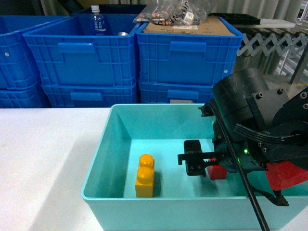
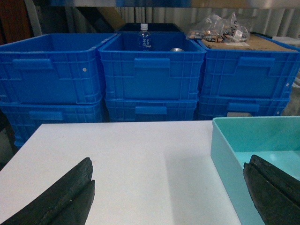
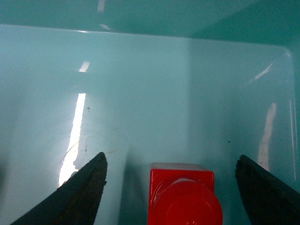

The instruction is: Pick red block from blue box to shelf

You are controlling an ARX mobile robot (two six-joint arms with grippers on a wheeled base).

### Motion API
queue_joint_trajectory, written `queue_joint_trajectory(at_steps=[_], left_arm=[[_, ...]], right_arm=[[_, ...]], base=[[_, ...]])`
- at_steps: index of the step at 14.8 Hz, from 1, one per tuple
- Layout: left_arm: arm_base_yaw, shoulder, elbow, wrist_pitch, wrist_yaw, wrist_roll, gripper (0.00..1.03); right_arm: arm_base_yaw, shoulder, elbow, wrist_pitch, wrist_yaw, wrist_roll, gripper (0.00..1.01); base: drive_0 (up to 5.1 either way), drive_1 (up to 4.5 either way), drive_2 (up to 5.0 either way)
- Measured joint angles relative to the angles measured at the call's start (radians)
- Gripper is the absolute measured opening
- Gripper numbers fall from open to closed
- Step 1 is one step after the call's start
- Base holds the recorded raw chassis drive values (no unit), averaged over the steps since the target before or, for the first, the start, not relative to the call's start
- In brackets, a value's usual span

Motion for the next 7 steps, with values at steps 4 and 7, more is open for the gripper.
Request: queue_joint_trajectory(at_steps=[4, 7], left_arm=[[0.000, 0.000, 0.000, 0.000, 0.000, 0.000, 0.98], [0.000, 0.000, 0.000, 0.000, 0.000, 0.000, 0.98]], right_arm=[[-0.002, 0.029, -0.001, 0.061, 0.014, 0.006, 0.30], [-0.017, -0.206, -0.198, 0.185, -0.013, -0.010, 0.29]], base=[[0.0, 0.00, 0.0], [0.0, 0.00, 0.0]])
